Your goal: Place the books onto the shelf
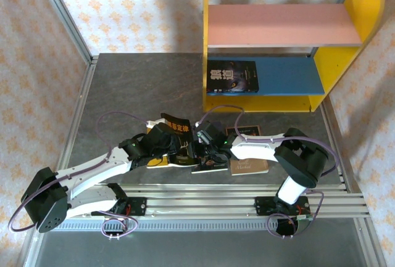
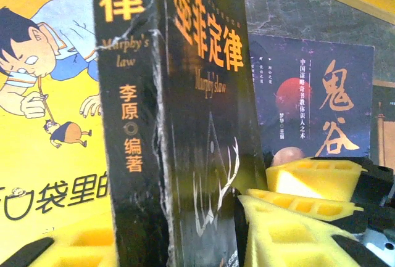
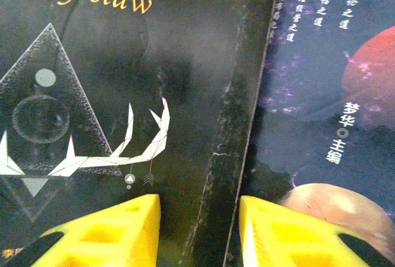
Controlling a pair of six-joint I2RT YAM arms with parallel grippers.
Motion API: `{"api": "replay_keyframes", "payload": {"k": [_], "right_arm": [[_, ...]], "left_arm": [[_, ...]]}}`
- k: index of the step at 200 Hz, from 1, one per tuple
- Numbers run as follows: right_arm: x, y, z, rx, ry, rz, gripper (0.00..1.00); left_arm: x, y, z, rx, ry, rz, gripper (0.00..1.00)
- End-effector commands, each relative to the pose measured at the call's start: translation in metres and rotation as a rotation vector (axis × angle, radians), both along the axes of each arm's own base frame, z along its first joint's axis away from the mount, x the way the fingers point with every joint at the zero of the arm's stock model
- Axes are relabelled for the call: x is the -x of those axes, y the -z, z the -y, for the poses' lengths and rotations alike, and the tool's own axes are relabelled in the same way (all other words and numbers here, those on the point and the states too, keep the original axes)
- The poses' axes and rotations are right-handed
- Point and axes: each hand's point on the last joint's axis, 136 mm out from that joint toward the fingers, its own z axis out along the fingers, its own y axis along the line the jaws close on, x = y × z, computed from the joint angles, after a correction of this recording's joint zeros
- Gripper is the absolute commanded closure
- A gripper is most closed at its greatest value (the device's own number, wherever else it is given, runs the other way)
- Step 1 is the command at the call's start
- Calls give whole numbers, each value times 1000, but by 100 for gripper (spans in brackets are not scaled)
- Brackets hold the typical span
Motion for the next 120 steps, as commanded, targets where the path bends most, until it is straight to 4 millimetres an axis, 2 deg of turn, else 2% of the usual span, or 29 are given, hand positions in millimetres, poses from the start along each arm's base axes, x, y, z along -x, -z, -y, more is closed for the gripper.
{"api": "replay_keyframes", "payload": {"k": [1,51,59,114,120], "right_arm": [[13,16,21,91,-3,-36,60],[6,1,34,85,28,-7,52],[5,-1,37,85,34,-1,49],[1,-14,56,81,80,30,48],[1,-17,58,77,90,37,45]], "left_arm": [[-6,-14,1,-21,7,43,65],[-6,-12,-2,-33,-2,46,72],[-6,-11,-2,-37,-5,44,74],[-9,-10,3,-36,7,41,91],[-10,-11,4,-34,8,42,92]]}}
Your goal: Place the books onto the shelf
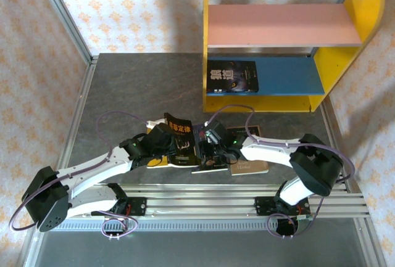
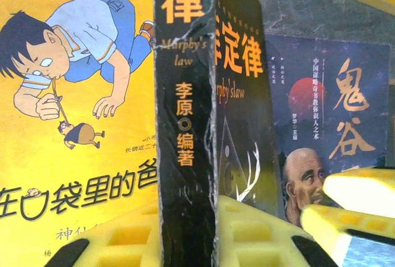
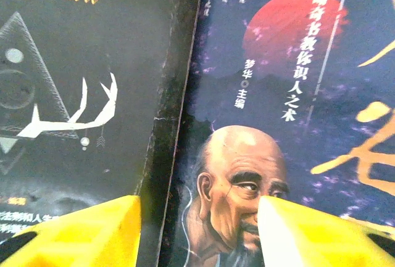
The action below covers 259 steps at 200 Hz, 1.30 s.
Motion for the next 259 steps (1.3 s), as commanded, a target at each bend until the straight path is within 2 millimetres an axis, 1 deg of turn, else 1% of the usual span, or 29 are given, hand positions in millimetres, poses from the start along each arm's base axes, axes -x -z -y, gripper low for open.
{"api": "replay_keyframes", "payload": {"k": [1,21,37,48,59,70,76,79,92,106,121,136,161,182,187,190,192,214,259], "right_arm": [[-2,-6,18,30,39,38,45],[-5,-16,25,6,70,61,44],[-9,-29,29,-24,109,84,43],[-14,-42,32,-59,154,109,42],[-19,-59,32,-115,201,136,42],[-24,-81,33,-189,256,167,40],[-27,-88,31,-226,278,176,38],[-28,-102,32,-266,290,195,38],[-32,-128,34,-362,345,229,35],[-35,-155,34,-475,394,250,31],[-37,-175,29,-591,420,245,28],[-39,-188,21,-681,438,225,25],[-46,-200,7,-792,466,190,18],[-52,-205,-8,-864,477,149,15],[-52,-212,-11,-892,472,148,14],[-54,-206,-15,-887,476,136,14],[-55,-206,-16,-892,480,130,14],[-58,-207,-33,-949,485,89,13],[-62,-201,-57,-1052,519,1,11]], "left_arm": [[-10,-16,8,7,8,46,93],[-13,-24,10,16,7,70,99],[-19,-41,10,34,-5,115,100],[-24,-56,9,41,-20,152,100],[-28,-74,6,46,-45,193,100],[-34,-98,2,55,-73,246,100],[-36,-111,-1,61,-91,279,100],[-37,-118,-3,64,-101,295,100],[-41,-146,-11,89,-146,370,100],[-43,-173,-22,119,-206,446,100],[-45,-195,-35,143,-272,521,100],[-45,-213,-46,167,-329,581,100],[-48,-236,-56,217,-400,666,100],[-50,-244,-60,263,-449,710,100],[-51,-247,-60,278,-456,720,100],[-51,-248,-60,284,-461,725,100],[-51,-248,-60,290,-462,727,100],[-53,-251,-57,334,-477,744,100],[-53,-252,-48,382,-474,762,100]]}}
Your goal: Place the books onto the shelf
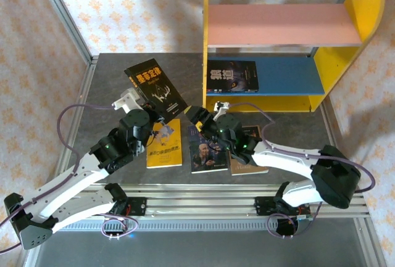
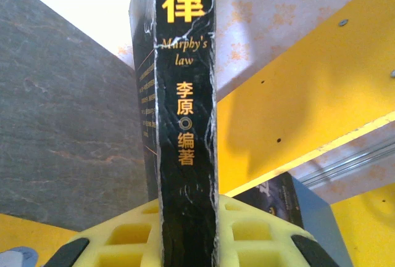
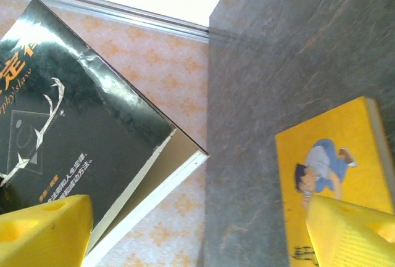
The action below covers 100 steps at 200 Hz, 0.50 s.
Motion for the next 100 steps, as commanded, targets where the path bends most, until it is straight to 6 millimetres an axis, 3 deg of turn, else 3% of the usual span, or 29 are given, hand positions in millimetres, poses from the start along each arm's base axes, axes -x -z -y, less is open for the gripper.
{"api": "replay_keyframes", "payload": {"k": [1,61,100], "right_arm": [[-8,-37,-15,-188,23,15,11],[-11,-34,-51,-342,-7,-46,12],[-12,-34,-57,-429,3,-66,19]], "left_arm": [[0,-28,-4,108,-51,110,100],[4,-25,2,162,-40,139,100],[8,-21,0,168,-55,149,100]]}}
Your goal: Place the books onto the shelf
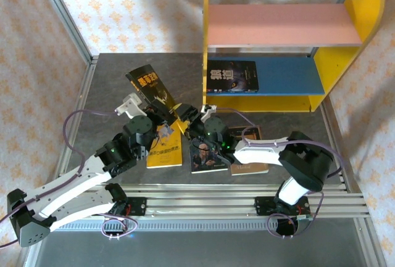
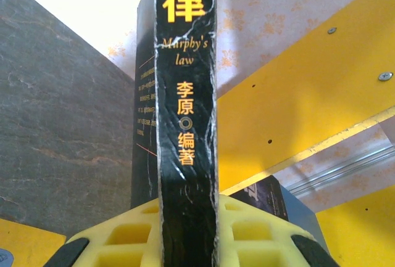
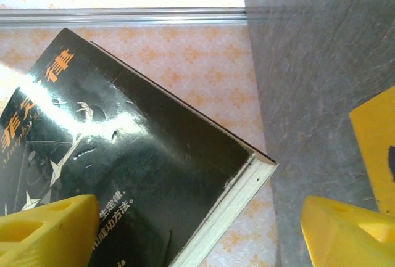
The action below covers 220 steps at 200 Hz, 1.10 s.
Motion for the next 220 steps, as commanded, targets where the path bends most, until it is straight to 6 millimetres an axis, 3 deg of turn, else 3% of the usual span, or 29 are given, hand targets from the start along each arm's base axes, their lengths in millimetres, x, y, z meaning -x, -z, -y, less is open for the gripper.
{"api": "replay_keyframes", "payload": {"k": [1,42,88,111,153,172,186,198,220], "right_arm": [[-2,-38,-6,-162,16,30,19],[-2,-43,-4,-195,26,27,31],[-1,-50,-2,-246,23,30,51],[-1,-48,2,-240,38,33,67],[-2,-41,11,-200,71,47,79],[-1,-37,14,-163,72,69,81],[3,-26,21,-100,68,73,81],[8,-12,30,-41,69,75,82],[17,8,57,55,97,87,83]], "left_arm": [[4,-30,-6,117,-37,103,100],[5,-25,-6,139,-43,115,100],[6,-15,-5,156,-52,120,100],[6,-13,-4,155,-53,115,100],[7,-8,-3,143,-53,98,100],[7,-9,0,104,-33,88,68],[7,-10,0,63,-25,68,53],[9,-11,-1,20,-21,48,43],[12,-8,-8,-59,-31,2,36]]}}
